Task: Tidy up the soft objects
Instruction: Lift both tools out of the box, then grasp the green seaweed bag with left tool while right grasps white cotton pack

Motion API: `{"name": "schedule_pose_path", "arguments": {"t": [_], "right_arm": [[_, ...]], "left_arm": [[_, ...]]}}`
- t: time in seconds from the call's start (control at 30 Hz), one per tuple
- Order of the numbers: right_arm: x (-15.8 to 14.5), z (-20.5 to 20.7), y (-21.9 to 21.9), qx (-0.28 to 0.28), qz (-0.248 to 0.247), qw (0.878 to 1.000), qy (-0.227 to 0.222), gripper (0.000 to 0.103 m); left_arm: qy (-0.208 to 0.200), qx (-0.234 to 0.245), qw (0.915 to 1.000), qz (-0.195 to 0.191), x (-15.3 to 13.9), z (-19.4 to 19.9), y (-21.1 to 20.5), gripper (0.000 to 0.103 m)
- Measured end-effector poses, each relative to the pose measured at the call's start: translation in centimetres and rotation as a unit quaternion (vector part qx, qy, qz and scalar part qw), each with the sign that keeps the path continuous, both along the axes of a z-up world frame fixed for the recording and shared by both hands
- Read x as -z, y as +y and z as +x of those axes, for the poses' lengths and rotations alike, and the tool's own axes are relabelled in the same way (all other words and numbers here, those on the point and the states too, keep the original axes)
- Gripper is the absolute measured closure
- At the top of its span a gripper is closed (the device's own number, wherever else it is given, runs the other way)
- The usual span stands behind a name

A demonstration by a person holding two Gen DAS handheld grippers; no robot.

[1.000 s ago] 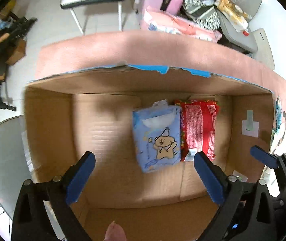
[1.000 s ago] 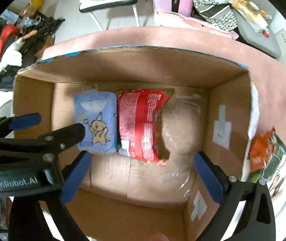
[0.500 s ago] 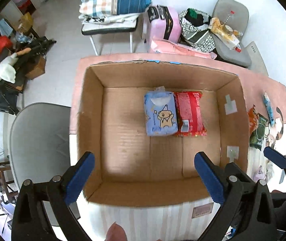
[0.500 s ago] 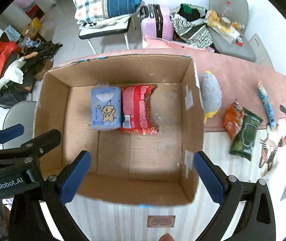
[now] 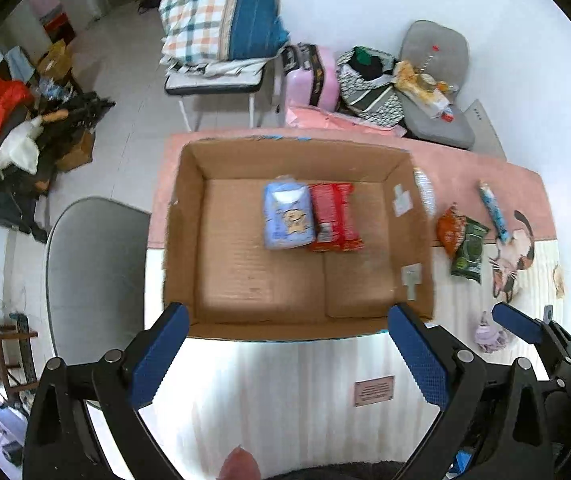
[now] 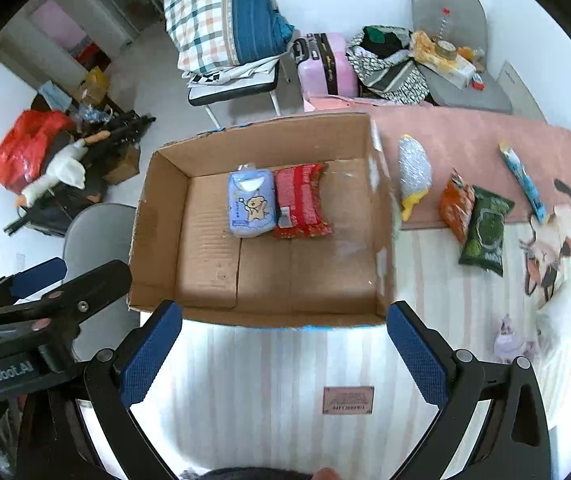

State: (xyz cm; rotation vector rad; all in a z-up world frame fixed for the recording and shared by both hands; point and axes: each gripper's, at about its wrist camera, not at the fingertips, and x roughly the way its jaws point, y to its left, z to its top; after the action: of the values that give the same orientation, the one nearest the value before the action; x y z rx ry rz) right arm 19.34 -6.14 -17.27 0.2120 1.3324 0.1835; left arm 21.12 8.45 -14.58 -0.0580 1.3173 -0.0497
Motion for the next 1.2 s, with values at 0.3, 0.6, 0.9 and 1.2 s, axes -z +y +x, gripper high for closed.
{"name": "schedule_pose_path", "arguments": {"t": [0.3,0.6,0.9,1.2], "right_arm": [[2.9,-1.8,-19.7,0.175,-0.037,0.983,0.052,0.000],[11.8,-3.2,-35.7,0.073,-0.202,0.966,0.145,0.000],[22.6,-2.9,-38.1,-0.053,-0.269,0.937,0.218,0.000],[21.7,-2.1,-46.2,0.167,-0.087,0.956,0.225,0.000]], "left_arm": [[0.014,0.084,0.9961,0.024,2.1,2.2,-13.7,0.001],[0.119,0.184,0.9748,0.040,12.4,4.5,-29.2,0.001],[0.186,0.198,0.9595,0.073,19.7,4.9,-35.2,0.001],[0.210,0.172,0.9603,0.065,23.0,8.3,-36.9,0.001]]}}
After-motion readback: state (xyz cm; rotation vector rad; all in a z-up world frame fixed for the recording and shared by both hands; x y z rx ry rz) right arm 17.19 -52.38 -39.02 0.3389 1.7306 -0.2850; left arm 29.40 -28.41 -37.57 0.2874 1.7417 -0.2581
